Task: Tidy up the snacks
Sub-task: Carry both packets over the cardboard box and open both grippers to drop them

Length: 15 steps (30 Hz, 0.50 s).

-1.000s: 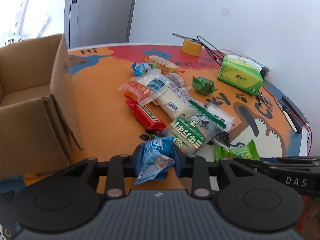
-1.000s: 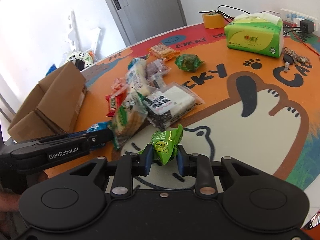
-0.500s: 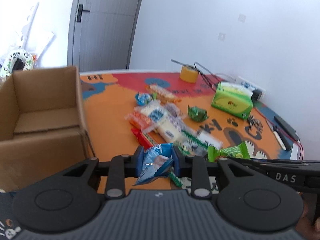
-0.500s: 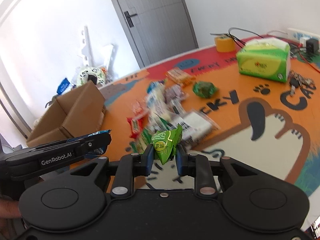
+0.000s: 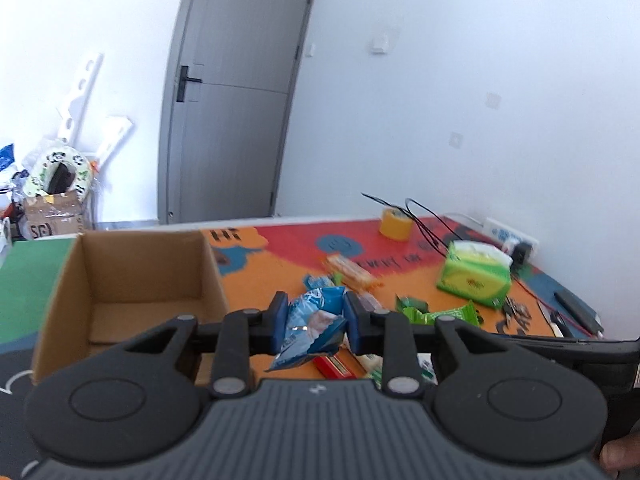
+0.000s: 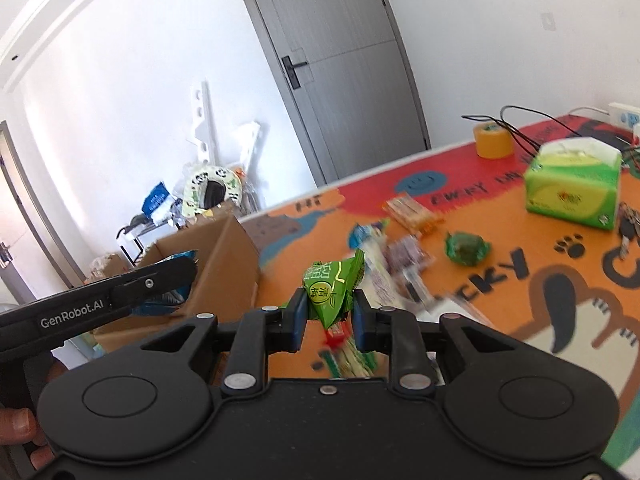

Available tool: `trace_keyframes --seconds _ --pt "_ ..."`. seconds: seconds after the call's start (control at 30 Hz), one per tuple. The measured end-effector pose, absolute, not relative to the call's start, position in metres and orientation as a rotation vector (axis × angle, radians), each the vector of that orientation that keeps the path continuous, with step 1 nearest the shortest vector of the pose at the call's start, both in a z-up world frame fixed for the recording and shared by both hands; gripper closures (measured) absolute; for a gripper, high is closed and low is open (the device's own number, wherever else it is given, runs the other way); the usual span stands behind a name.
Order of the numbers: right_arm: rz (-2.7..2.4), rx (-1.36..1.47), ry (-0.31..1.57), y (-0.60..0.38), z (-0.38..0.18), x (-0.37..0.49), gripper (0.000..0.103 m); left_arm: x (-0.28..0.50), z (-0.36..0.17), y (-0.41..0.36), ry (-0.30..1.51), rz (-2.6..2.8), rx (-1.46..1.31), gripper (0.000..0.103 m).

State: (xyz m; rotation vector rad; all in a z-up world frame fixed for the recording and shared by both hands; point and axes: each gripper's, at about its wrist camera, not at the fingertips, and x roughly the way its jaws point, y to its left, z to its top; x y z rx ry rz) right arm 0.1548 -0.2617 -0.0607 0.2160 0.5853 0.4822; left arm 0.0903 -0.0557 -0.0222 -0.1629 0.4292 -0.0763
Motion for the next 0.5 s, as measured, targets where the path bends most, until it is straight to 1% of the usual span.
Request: trace_keyframes --seconds 0.27,0.5 --pt "0.551 0.210 0.557 -0.227 -0.047 0.161 0.079 0.086 -0.011 -0.019 0.390 0.005 -0.195 0.074" --pt "0.608 0.200 0.546 -0.193 -0.039 0.167 0.079 0.079 -0.011 0.019 0.385 0.086 -0.227 0.074"
